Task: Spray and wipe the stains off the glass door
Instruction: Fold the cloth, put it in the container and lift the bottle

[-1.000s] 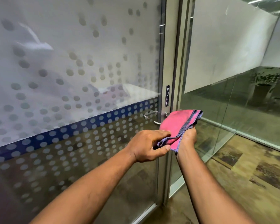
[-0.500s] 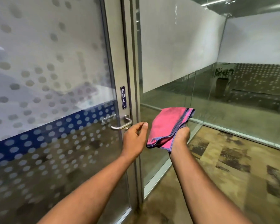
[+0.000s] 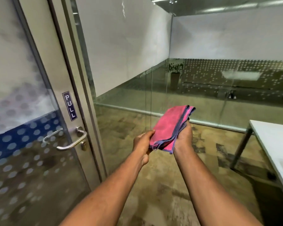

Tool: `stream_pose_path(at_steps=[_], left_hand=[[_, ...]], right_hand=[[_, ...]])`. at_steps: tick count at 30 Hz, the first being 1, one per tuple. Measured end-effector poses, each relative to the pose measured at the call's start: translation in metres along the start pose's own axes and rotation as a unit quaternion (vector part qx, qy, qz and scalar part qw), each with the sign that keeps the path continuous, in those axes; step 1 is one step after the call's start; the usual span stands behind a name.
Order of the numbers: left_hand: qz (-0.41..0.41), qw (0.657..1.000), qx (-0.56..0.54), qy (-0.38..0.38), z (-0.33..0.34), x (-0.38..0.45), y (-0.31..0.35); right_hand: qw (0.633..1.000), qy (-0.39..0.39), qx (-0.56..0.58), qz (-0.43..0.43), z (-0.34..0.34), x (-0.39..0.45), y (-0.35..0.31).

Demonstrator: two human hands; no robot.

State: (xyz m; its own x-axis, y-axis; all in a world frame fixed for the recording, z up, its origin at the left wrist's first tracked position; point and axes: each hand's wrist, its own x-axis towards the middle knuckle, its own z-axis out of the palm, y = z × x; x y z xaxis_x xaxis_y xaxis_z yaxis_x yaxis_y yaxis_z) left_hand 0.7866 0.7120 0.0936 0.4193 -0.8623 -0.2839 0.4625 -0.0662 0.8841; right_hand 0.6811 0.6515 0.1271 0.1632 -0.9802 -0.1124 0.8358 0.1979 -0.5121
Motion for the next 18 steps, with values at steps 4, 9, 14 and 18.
stream_pose_path(at_steps=[4, 9, 14, 18], left_hand=[[0.035, 0.999, -0.022, -0.024, 0.034, 0.043, 0.008], [0.036, 0.994, -0.068, -0.074, 0.08, 0.076, 0.011], [-0.008, 0.982, -0.085, -0.17, 0.127, 0.094, -0.005], [-0.04, 0.968, -0.038, -0.244, 0.169, 0.109, -0.024]], right_hand=[[0.997, 0.052, 0.006, -0.057, -0.017, 0.031, -0.022], [0.987, 0.093, 0.025, -0.126, -0.056, 0.058, -0.05], [0.984, 0.05, 0.051, -0.163, -0.087, 0.052, -0.086], [0.982, 0.081, 0.054, -0.161, -0.116, 0.045, -0.122]])
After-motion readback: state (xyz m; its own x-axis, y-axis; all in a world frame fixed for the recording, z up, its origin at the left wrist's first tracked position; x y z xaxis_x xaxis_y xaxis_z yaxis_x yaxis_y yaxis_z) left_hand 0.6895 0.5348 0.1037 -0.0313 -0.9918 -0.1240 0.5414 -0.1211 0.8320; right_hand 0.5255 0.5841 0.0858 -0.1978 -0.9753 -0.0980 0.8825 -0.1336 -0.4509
